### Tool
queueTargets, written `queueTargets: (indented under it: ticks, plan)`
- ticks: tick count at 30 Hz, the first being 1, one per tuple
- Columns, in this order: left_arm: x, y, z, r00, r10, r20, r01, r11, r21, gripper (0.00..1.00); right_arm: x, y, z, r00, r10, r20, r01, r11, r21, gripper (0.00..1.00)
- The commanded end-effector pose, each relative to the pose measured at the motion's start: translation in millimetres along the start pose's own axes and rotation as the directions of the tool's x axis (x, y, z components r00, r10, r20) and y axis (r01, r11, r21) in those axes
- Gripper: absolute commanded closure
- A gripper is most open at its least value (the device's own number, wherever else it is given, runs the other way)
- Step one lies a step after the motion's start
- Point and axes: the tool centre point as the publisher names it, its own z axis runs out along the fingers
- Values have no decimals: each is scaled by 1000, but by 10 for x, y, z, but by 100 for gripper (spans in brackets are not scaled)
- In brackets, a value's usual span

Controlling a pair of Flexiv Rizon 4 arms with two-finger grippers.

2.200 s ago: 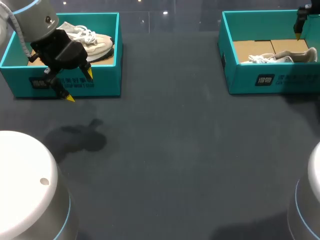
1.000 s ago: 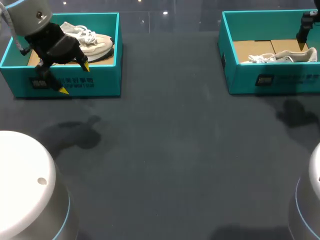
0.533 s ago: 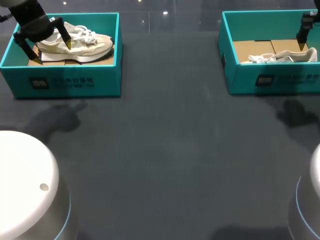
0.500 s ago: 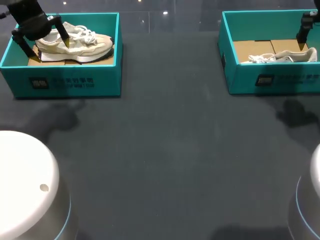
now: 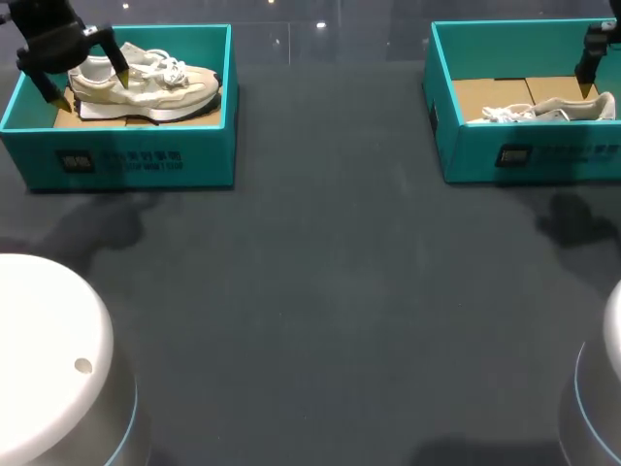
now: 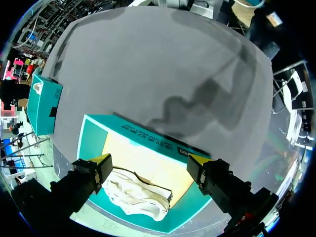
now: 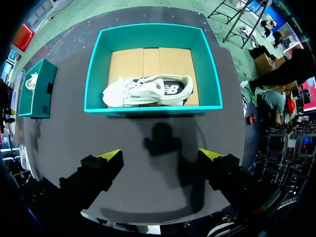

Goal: Take the shoe out of the shoebox, open the shoe tongue, remove and reinsert the insole, then place the shoe into the shoebox

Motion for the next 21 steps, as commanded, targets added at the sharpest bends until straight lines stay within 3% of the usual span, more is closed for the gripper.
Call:
queueTargets:
  ticks: [1,2,3,10,15,21]
  plan:
    - [-2,319,139,1000,16,-19,-16,1000,8,0,6,0,2,1000,1,2,-1,1000,0,0]
    - [23,407,141,998,62,-5,-62,997,35,0,6,0,2,1000,1,2,-1,1000,0,0]
    - [22,520,148,999,22,-24,-22,1000,16,0,6,0,2,1000,1,2,-1,1000,0,0]
    - [-3,1034,25,961,274,-37,-273,962,30,0,6,0,2,1000,1,2,-1,1000,0,0]
    - [18,1267,7,916,395,-75,-394,919,27,0,6,0,2,1000,1,2,-1,1000,0,0]
    - [18,1267,7,916,395,-75,-394,919,27,0,6,0,2,1000,1,2,-1,1000,0,0]
